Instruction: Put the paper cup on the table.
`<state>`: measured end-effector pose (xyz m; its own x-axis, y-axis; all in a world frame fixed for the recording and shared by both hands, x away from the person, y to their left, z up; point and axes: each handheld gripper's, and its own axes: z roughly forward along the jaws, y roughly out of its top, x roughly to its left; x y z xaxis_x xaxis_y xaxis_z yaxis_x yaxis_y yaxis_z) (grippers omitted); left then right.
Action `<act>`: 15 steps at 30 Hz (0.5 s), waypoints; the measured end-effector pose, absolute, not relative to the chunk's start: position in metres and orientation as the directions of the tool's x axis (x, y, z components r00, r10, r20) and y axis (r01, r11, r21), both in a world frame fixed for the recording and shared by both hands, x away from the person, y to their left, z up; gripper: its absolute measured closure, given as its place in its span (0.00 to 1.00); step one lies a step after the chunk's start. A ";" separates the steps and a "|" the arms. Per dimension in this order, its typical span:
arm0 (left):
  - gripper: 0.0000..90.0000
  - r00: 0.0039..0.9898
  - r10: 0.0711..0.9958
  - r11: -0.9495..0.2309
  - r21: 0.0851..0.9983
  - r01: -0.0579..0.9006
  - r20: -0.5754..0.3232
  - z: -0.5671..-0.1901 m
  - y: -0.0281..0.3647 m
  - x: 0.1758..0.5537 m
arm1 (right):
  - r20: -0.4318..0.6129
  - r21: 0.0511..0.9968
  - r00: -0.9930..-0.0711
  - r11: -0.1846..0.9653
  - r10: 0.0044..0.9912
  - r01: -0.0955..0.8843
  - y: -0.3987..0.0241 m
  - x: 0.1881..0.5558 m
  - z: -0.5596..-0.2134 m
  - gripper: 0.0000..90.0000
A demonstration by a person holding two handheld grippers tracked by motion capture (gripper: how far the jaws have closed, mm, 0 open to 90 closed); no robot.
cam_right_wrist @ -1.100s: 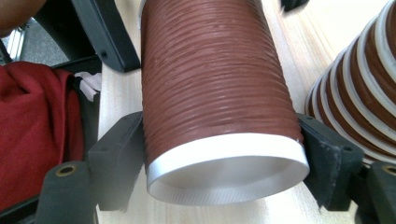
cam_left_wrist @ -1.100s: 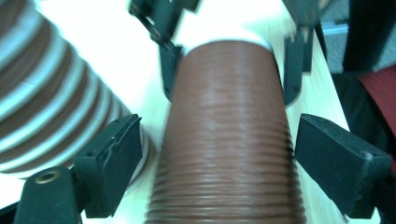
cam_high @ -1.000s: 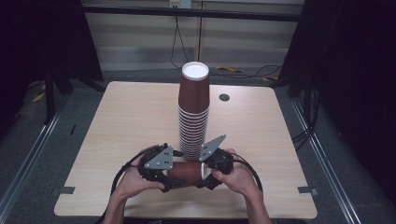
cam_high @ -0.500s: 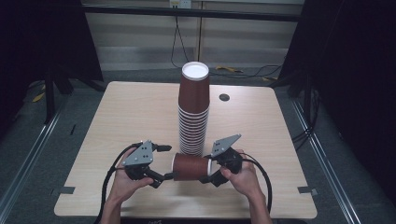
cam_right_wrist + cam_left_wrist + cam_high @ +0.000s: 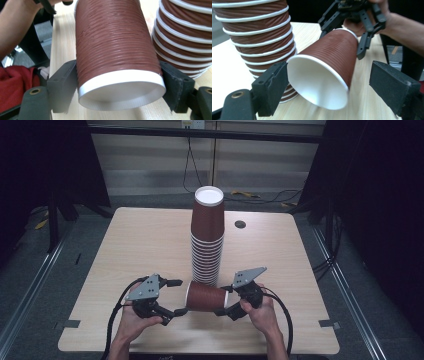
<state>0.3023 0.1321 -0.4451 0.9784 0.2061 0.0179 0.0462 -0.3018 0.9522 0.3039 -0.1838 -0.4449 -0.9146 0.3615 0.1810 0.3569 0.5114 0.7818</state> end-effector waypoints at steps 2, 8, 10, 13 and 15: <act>0.17 0.978 0.208 -0.304 0.951 0.053 0.012 -0.447 0.133 0.304 | 0.195 0.800 -0.914 0.481 0.357 0.358 -0.188 0.303 -0.449 0.25; 0.17 0.979 0.204 -0.279 0.958 0.073 -0.015 -0.453 0.133 0.306 | 0.201 0.828 -0.911 0.435 0.359 0.354 -0.193 0.304 -0.453 0.25; 0.17 0.978 0.206 -0.276 0.958 0.075 -0.017 -0.454 0.133 0.306 | 0.209 0.836 -0.912 0.418 0.354 0.354 -0.195 0.303 -0.455 0.25; 0.17 0.981 0.193 -0.272 0.959 0.083 -0.030 -0.456 0.131 0.306 | 0.219 0.851 -0.913 0.391 0.345 0.352 -0.197 0.302 -0.458 0.25; 0.17 0.983 0.182 -0.275 0.958 0.085 -0.035 -0.458 0.129 0.306 | 0.217 0.857 -0.913 0.381 0.345 0.347 -0.197 0.301 -0.459 0.25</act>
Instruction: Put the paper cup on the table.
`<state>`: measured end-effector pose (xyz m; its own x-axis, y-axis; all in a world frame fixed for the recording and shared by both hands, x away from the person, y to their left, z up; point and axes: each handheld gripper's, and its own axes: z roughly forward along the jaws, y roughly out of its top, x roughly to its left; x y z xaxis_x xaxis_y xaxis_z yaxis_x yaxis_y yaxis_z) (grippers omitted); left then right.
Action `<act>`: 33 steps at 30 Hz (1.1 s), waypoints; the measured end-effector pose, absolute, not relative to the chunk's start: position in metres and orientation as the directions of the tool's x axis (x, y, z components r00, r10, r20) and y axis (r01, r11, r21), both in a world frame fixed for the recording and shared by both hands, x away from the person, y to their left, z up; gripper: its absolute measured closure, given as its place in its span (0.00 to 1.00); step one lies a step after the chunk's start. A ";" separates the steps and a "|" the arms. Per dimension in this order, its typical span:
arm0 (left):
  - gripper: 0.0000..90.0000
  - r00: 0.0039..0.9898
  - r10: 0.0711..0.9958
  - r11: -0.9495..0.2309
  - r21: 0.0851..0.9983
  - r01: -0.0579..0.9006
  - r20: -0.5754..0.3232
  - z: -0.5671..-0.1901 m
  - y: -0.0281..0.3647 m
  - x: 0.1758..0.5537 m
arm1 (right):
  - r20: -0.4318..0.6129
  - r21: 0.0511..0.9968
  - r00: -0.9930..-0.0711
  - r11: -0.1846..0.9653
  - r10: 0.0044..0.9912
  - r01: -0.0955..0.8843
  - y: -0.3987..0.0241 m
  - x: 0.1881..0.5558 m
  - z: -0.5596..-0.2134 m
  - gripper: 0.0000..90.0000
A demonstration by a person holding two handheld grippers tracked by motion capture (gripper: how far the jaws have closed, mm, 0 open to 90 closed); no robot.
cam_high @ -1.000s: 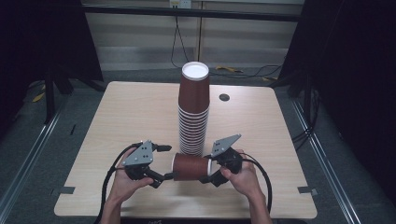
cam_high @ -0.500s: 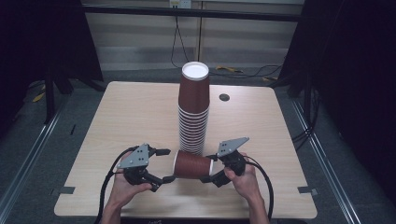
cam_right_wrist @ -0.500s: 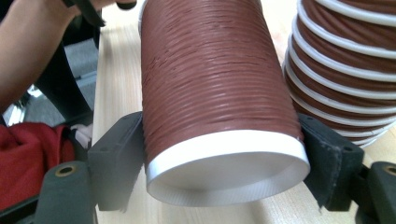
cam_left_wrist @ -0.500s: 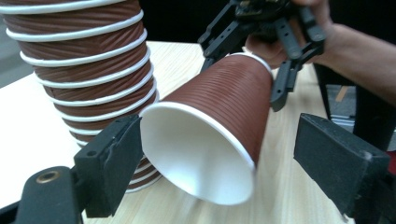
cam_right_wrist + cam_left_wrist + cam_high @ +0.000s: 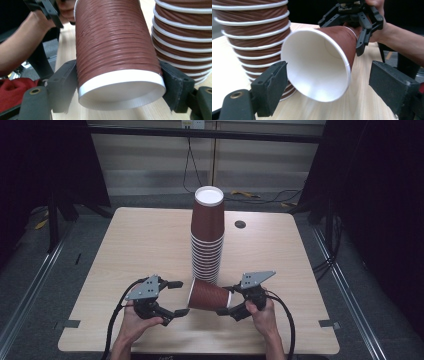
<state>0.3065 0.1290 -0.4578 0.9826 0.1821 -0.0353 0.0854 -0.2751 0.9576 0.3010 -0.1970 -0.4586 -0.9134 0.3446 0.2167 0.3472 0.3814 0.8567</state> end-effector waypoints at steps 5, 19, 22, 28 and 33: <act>0.17 0.983 0.174 -0.269 0.958 0.098 -0.052 -0.460 0.126 0.308 | 0.213 0.876 -0.919 0.351 0.331 0.329 -0.197 0.298 -0.460 0.25; 0.05 0.977 0.203 -0.274 0.954 0.124 -0.069 -0.469 0.120 0.312 | 0.194 0.896 -0.939 0.339 0.285 0.288 -0.191 0.296 -0.459 0.25; 0.02 0.976 0.200 -0.264 0.954 0.143 -0.091 -0.472 0.119 0.316 | 0.189 0.895 -0.939 0.343 0.287 0.285 -0.190 0.296 -0.458 0.25; 0.00 0.979 0.181 -0.241 0.960 0.140 -0.097 -0.472 0.120 0.318 | 0.176 0.901 -0.943 0.340 0.282 0.270 -0.190 0.295 -0.456 0.25; 0.00 0.983 0.164 -0.248 0.962 0.118 -0.078 -0.468 0.116 0.316 | 0.164 0.907 -0.950 0.338 0.265 0.251 -0.188 0.295 -0.453 0.25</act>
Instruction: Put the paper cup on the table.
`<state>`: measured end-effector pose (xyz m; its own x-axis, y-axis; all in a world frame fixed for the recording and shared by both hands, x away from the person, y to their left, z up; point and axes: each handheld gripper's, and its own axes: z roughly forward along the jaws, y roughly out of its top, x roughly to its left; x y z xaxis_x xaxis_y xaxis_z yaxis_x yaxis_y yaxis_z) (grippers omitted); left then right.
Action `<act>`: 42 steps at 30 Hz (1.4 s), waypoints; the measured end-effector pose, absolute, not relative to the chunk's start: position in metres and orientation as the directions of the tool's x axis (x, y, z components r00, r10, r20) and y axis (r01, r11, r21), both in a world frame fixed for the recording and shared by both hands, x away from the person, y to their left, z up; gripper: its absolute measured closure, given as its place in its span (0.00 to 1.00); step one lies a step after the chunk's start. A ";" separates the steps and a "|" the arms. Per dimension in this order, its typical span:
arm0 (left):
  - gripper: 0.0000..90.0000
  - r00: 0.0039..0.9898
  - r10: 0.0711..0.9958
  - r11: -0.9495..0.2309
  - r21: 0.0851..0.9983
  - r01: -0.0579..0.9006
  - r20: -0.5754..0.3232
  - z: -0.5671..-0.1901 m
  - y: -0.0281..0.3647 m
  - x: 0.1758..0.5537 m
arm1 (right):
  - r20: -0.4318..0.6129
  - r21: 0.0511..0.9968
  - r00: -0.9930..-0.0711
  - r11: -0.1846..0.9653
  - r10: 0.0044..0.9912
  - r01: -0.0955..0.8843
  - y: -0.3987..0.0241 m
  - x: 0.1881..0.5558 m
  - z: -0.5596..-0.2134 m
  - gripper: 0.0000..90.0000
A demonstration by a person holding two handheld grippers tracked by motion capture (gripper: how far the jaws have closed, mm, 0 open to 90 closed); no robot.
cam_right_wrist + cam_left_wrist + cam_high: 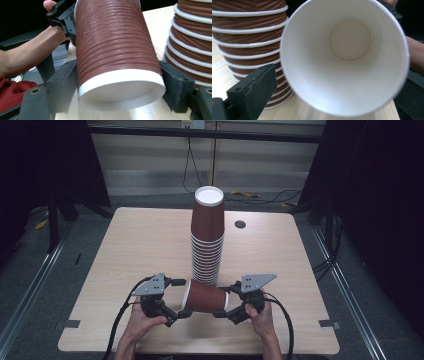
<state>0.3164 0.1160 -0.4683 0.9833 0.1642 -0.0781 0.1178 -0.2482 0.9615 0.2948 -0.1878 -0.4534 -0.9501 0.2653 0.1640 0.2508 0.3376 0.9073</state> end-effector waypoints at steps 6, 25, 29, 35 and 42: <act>0.00 0.986 0.146 -0.247 0.962 0.118 -0.083 -0.467 0.112 0.317 | 0.158 0.911 -0.953 0.334 0.259 0.242 -0.186 0.295 -0.454 0.25; 0.03 0.989 0.114 -0.199 0.973 0.117 -0.095 -0.465 0.110 0.316 | 0.150 0.915 -0.961 0.337 0.231 0.224 -0.185 0.294 -0.456 0.25; 0.03 0.989 0.110 -0.197 0.973 0.122 -0.102 -0.465 0.109 0.315 | 0.150 0.909 -0.961 0.350 0.232 0.226 -0.184 0.293 -0.457 0.25; 0.04 0.989 0.109 -0.204 0.972 0.116 -0.095 -0.463 0.108 0.315 | 0.146 0.909 -0.962 0.352 0.229 0.222 -0.185 0.294 -0.458 0.25; 0.06 0.988 0.125 -0.215 0.970 0.114 -0.089 -0.462 0.110 0.316 | 0.159 0.907 -0.955 0.345 0.250 0.242 -0.183 0.295 -0.461 0.24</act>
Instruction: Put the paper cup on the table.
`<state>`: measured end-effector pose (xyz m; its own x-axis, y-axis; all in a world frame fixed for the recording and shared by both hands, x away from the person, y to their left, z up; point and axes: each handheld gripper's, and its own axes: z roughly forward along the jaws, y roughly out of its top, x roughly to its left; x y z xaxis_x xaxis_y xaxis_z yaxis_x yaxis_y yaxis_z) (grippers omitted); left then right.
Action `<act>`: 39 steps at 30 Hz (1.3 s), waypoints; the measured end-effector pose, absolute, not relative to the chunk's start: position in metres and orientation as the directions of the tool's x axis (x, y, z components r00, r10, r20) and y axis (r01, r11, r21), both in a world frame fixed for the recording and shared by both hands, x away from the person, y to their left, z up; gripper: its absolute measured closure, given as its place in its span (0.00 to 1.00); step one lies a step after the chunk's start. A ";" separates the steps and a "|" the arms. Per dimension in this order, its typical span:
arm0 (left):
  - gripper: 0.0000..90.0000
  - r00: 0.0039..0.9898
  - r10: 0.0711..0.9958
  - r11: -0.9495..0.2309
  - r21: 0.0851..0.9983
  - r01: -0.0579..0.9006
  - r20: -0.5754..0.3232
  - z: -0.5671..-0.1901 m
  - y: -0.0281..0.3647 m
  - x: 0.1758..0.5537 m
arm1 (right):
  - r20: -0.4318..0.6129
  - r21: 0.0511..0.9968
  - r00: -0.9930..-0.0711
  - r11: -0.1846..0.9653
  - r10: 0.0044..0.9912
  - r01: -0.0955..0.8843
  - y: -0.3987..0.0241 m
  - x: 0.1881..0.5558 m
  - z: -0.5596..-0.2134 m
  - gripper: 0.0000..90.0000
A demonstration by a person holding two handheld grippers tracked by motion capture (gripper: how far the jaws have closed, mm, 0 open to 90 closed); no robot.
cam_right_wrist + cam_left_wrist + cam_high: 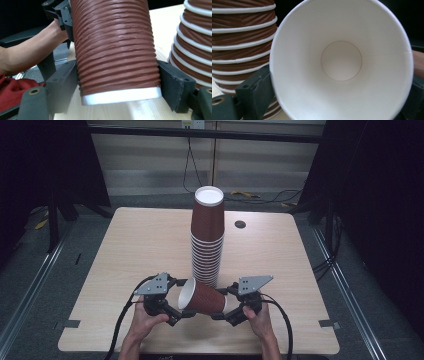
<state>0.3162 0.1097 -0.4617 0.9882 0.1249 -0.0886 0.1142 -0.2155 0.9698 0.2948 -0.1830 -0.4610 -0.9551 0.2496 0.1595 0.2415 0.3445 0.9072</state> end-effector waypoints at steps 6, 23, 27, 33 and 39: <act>0.07 0.988 0.129 -0.225 0.967 0.117 -0.089 -0.461 0.111 0.318 | 0.167 0.910 -0.946 0.326 0.277 0.256 -0.183 0.294 -0.463 0.19; 0.12 0.981 0.180 -0.249 0.962 0.113 -0.069 -0.458 0.126 0.321 | 0.159 0.923 -0.934 0.286 0.321 0.256 -0.190 0.292 -0.463 0.15; 0.12 0.981 0.181 -0.234 0.966 0.114 -0.071 -0.456 0.125 0.321 | 0.166 0.925 -0.930 0.274 0.329 0.262 -0.192 0.291 -0.465 0.15; 0.12 0.978 0.198 -0.241 0.964 0.112 -0.064 -0.455 0.129 0.319 | 0.173 0.934 -0.915 0.233 0.364 0.269 -0.200 0.287 -0.467 0.15; 0.12 0.973 0.225 -0.246 0.963 0.109 -0.053 -0.454 0.134 0.318 | 0.158 0.944 -0.894 0.200 0.419 0.261 -0.206 0.284 -0.465 0.15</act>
